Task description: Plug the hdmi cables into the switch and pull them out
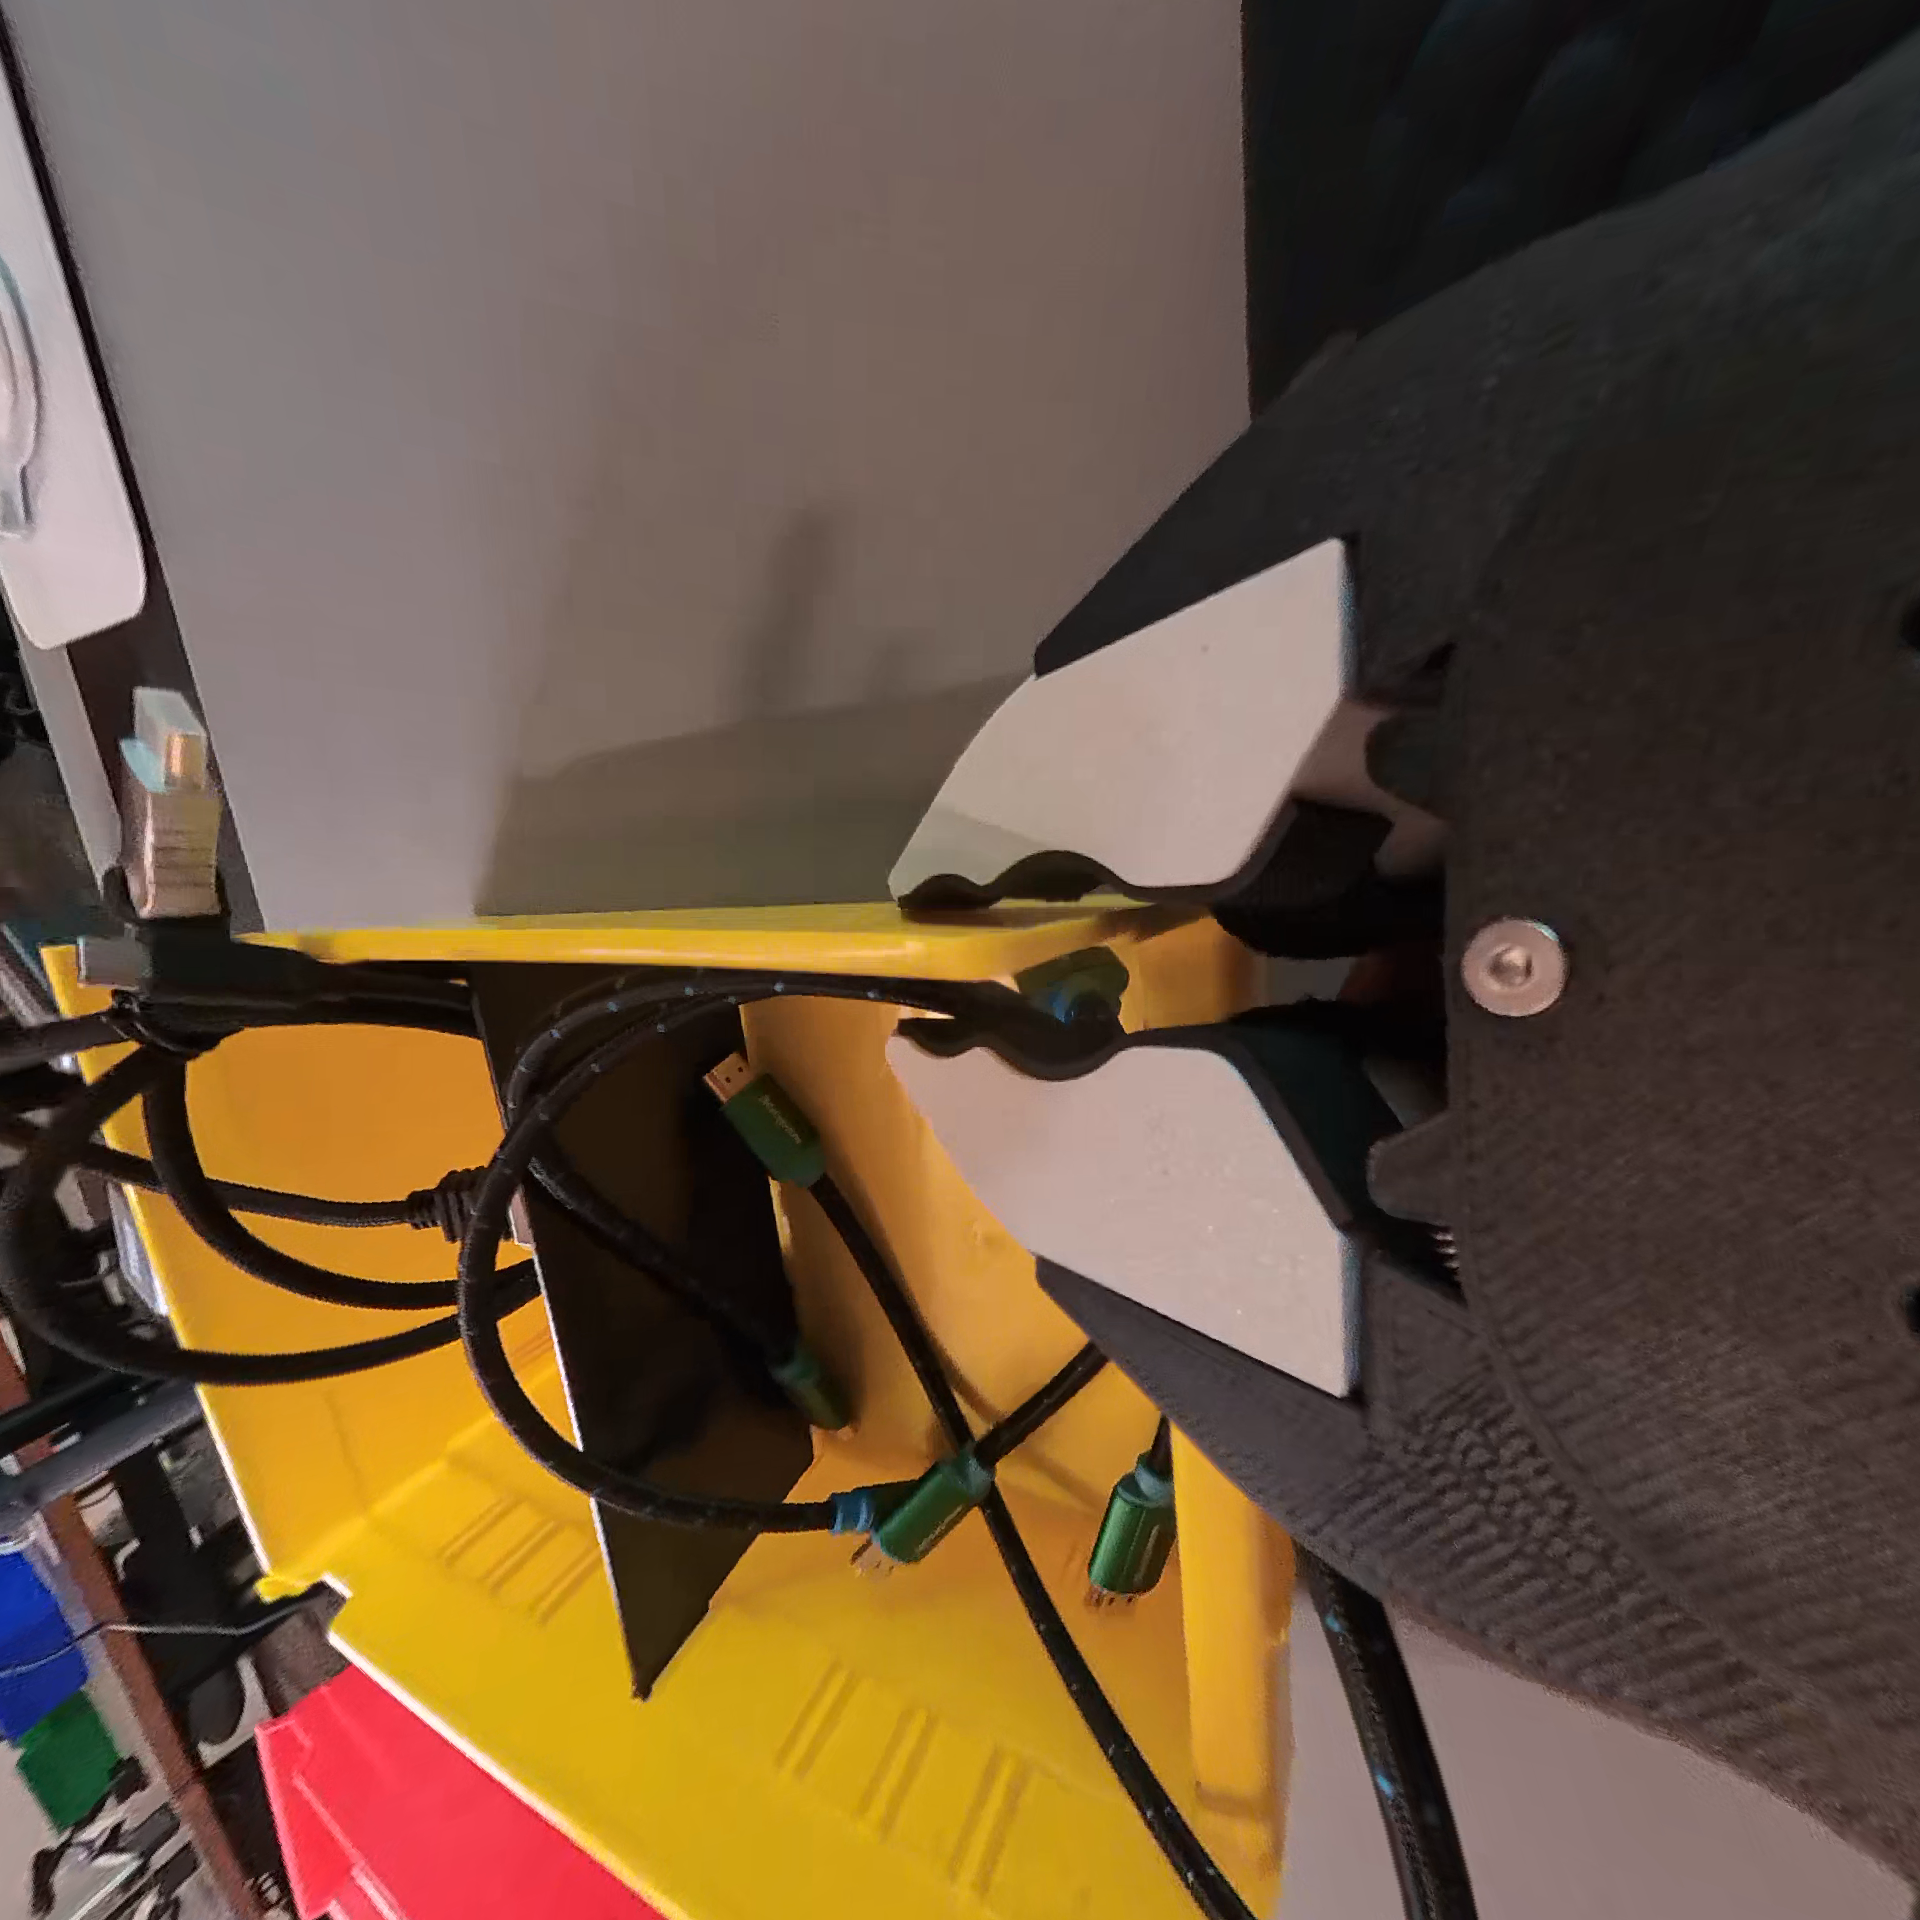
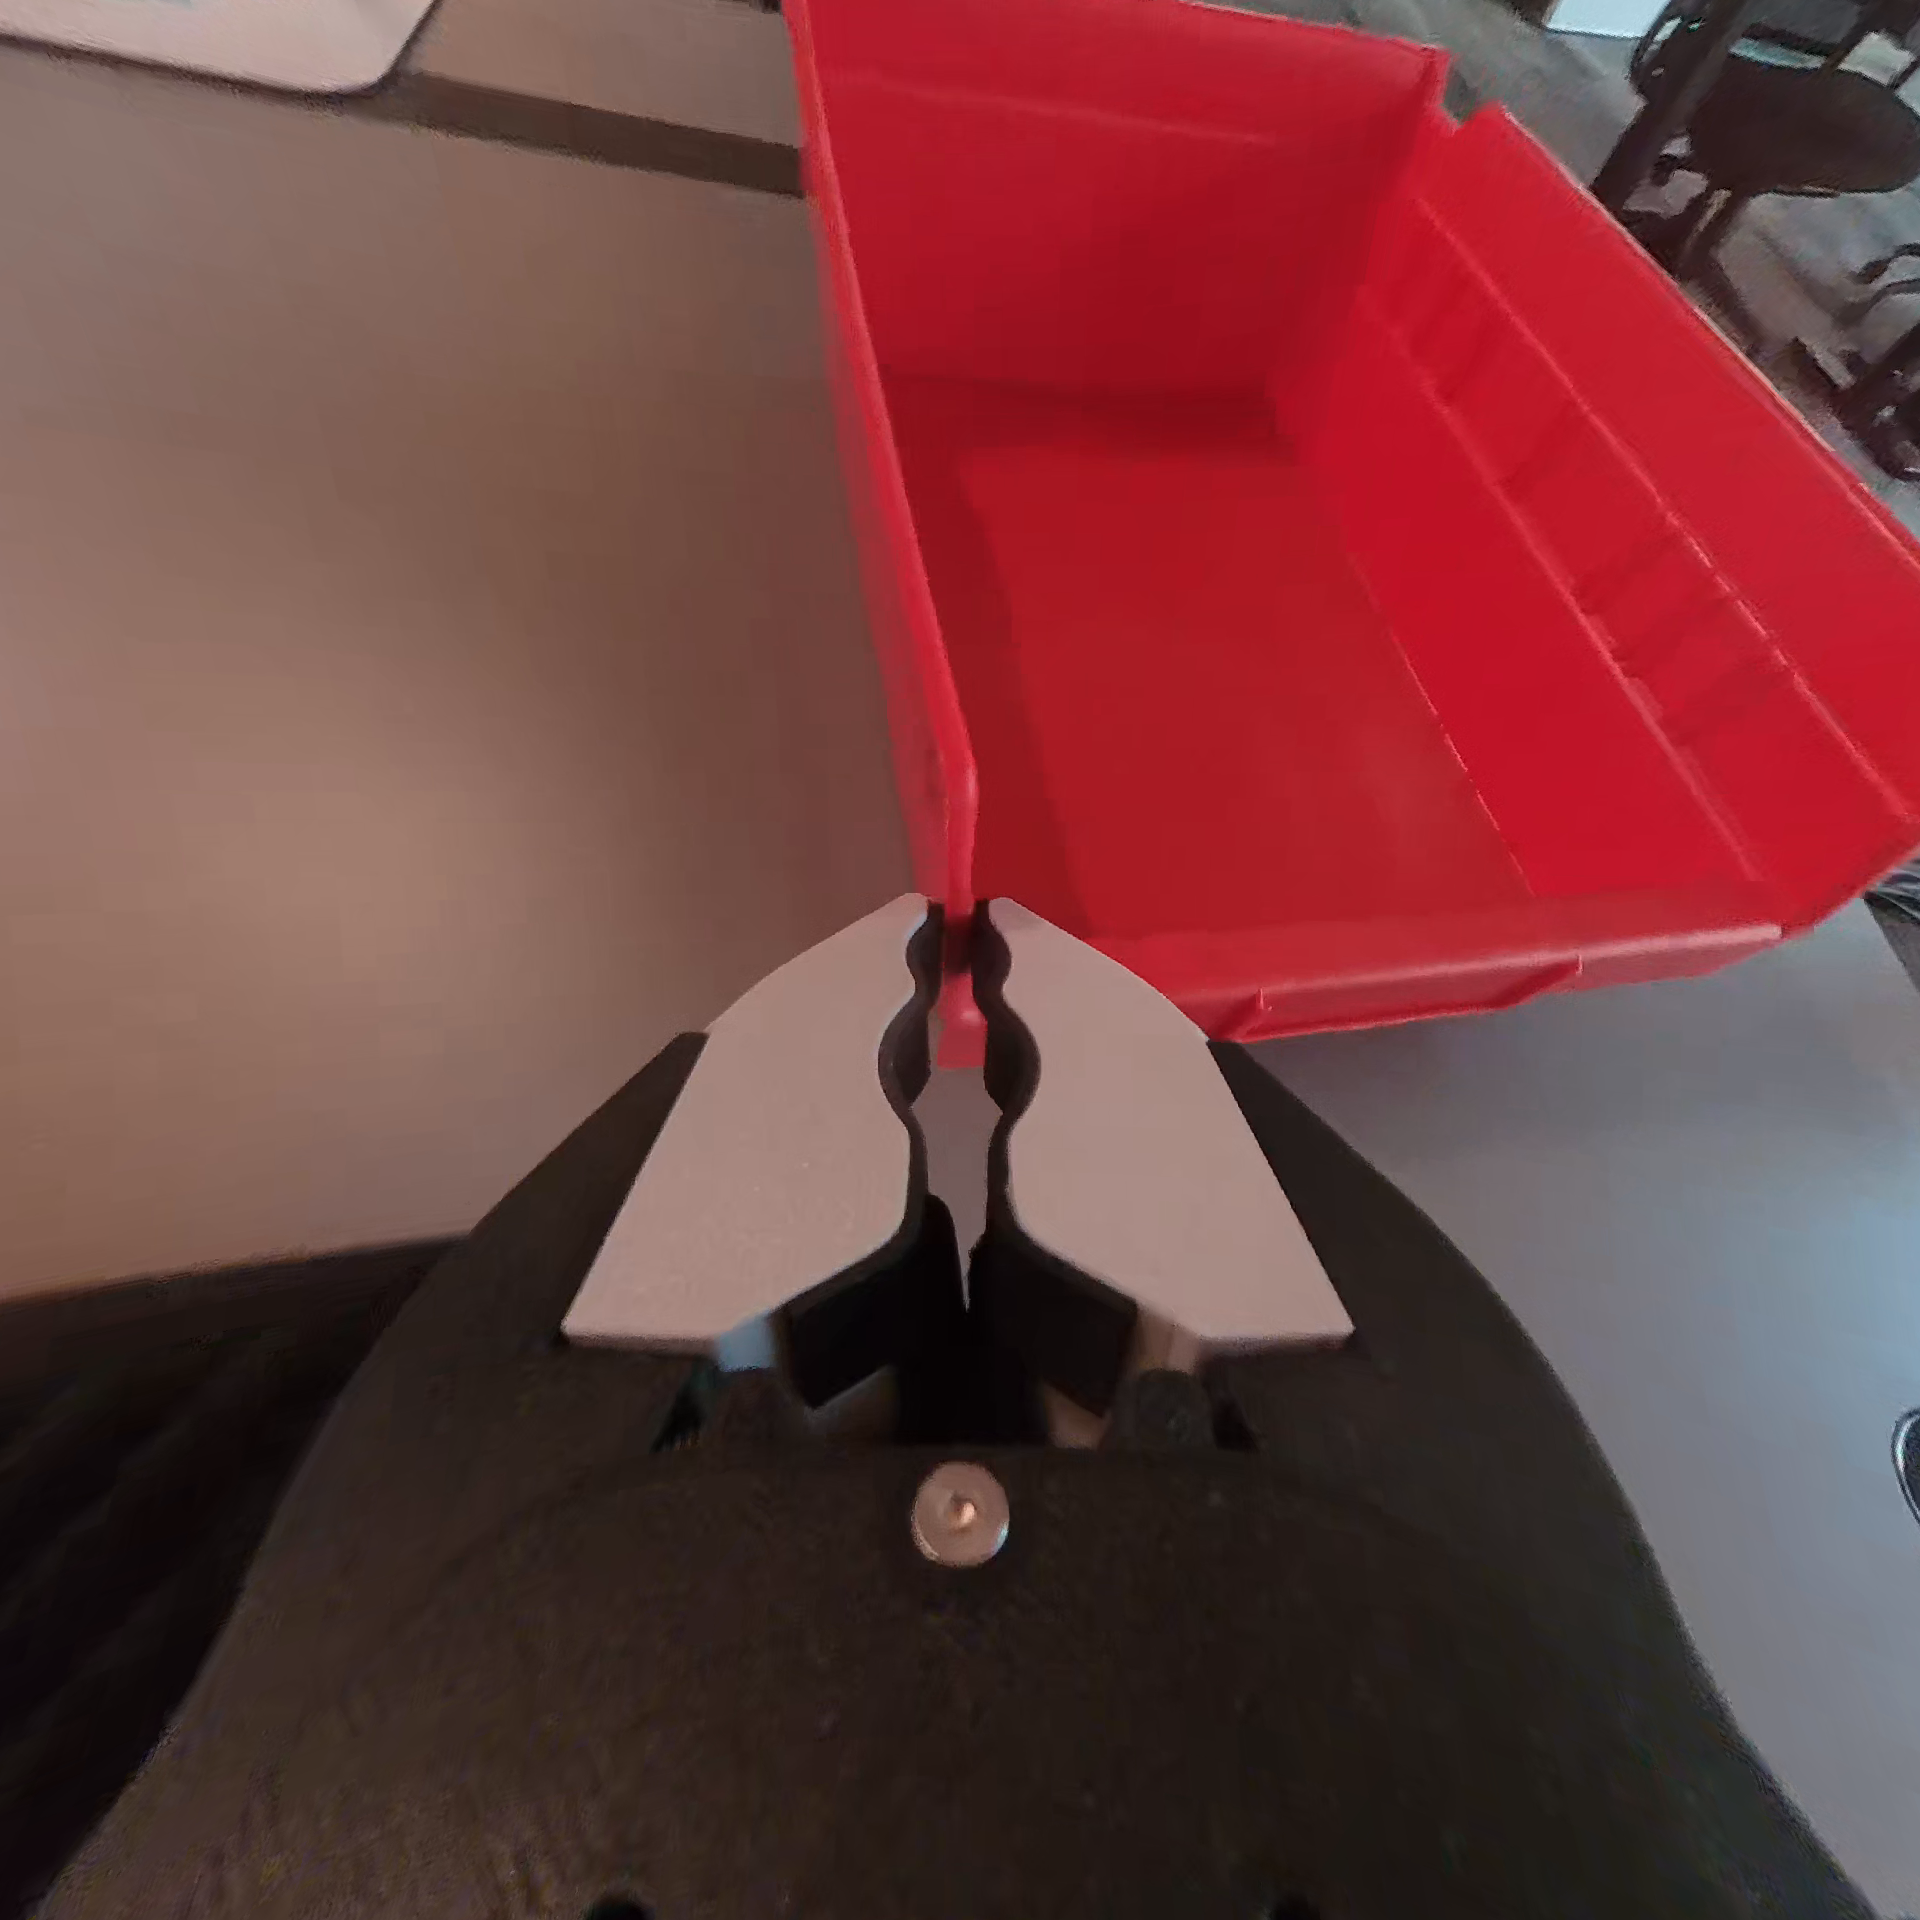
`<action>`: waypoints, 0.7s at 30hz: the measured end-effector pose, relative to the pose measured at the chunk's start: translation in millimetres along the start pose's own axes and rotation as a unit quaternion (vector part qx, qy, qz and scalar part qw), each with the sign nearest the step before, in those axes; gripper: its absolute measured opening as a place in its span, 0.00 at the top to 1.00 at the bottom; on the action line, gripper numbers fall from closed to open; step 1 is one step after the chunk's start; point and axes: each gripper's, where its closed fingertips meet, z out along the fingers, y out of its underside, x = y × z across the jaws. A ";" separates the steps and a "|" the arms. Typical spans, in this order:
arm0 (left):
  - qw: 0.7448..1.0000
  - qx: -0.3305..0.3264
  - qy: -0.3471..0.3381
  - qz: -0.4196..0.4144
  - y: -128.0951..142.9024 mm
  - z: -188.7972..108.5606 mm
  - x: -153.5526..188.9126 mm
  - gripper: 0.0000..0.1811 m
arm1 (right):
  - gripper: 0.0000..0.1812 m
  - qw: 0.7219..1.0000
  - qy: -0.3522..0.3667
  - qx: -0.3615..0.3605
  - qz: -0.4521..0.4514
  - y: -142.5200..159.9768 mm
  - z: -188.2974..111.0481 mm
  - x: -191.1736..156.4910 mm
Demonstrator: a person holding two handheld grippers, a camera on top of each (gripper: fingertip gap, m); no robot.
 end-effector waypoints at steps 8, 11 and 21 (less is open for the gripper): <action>0.984 0.074 0.151 -0.062 -36.0 -45.4 16.0 0.73 | 0.66 0.973 -0.116 0.197 -0.035 -91.6 -73.2 -45.3; 0.965 0.141 0.203 -0.084 -77.1 -69.4 3.7 0.58 | 0.63 0.920 -0.182 0.344 -0.037 -137.8 -107.7 -82.7; 0.957 -0.080 0.271 0.071 -97.7 62.4 -74.2 0.53 | 0.53 0.770 -0.509 0.381 0.051 -127.4 -90.2 -223.6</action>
